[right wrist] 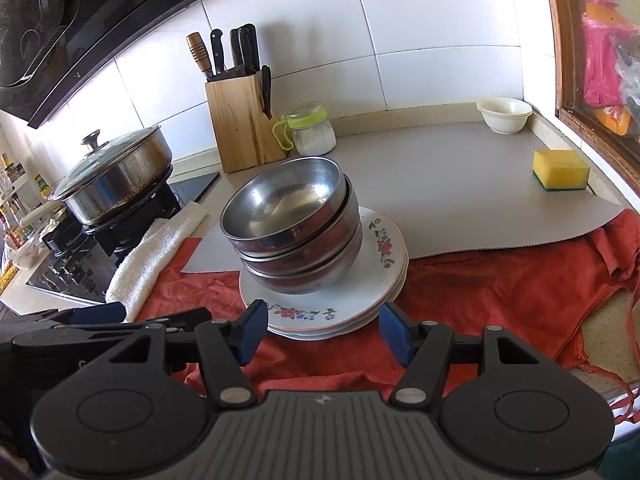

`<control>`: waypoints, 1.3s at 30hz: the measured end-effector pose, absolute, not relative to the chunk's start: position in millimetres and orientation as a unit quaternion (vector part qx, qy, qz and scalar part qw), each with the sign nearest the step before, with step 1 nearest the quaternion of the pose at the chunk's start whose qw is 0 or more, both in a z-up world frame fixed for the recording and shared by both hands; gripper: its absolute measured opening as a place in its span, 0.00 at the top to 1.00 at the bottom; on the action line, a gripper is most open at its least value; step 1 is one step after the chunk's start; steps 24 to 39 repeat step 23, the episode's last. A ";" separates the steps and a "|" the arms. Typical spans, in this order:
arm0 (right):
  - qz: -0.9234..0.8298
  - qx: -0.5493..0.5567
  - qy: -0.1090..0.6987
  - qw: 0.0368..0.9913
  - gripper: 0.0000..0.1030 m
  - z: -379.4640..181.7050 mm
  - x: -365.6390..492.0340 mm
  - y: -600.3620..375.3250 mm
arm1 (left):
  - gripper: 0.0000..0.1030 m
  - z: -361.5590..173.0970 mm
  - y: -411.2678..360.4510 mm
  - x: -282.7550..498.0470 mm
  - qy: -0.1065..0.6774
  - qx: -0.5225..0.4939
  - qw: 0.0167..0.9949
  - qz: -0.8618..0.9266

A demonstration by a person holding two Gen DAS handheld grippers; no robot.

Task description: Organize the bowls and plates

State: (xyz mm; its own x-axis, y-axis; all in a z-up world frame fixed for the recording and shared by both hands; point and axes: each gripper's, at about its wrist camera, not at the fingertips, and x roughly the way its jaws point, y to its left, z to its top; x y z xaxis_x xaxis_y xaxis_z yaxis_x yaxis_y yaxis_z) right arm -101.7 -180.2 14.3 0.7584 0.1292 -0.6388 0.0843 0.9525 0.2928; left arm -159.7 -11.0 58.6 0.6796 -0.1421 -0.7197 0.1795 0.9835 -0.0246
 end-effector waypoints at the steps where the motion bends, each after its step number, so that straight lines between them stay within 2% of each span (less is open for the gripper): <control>1: 0.013 0.155 0.347 0.925 0.38 14.2 -101.6 -180.8 | 0.01 58.8 -11.5 -159.9 0.390 0.026 0.916 -0.088; 5: 0.015 0.159 0.343 0.926 0.38 15.4 -102.7 -181.7 | 0.01 59.5 -10.7 -160.4 0.392 0.016 0.915 -0.089; 10: 0.022 0.160 0.339 0.927 0.38 15.4 -104.5 -182.9 | 0.11 61.5 -12.3 -159.4 0.398 0.011 0.909 -0.120; 13: 0.025 0.162 0.335 0.928 0.38 15.4 -106.4 -185.7 | 0.12 62.2 -15.4 -159.8 0.400 0.010 0.907 -0.130; 17: 0.027 0.167 0.329 0.929 0.38 16.8 -108.1 -187.6 | 0.10 61.5 -15.4 -161.2 0.390 0.003 0.911 -0.138; 22: 0.027 0.171 0.323 0.930 0.38 19.5 -107.7 -187.1 | 0.00 66.3 -16.4 -164.9 0.350 0.029 0.929 -0.115; 39: 0.028 0.173 0.324 0.930 0.38 19.6 -107.2 -187.3 | 0.00 67.4 -16.2 -164.6 0.345 0.034 0.931 -0.117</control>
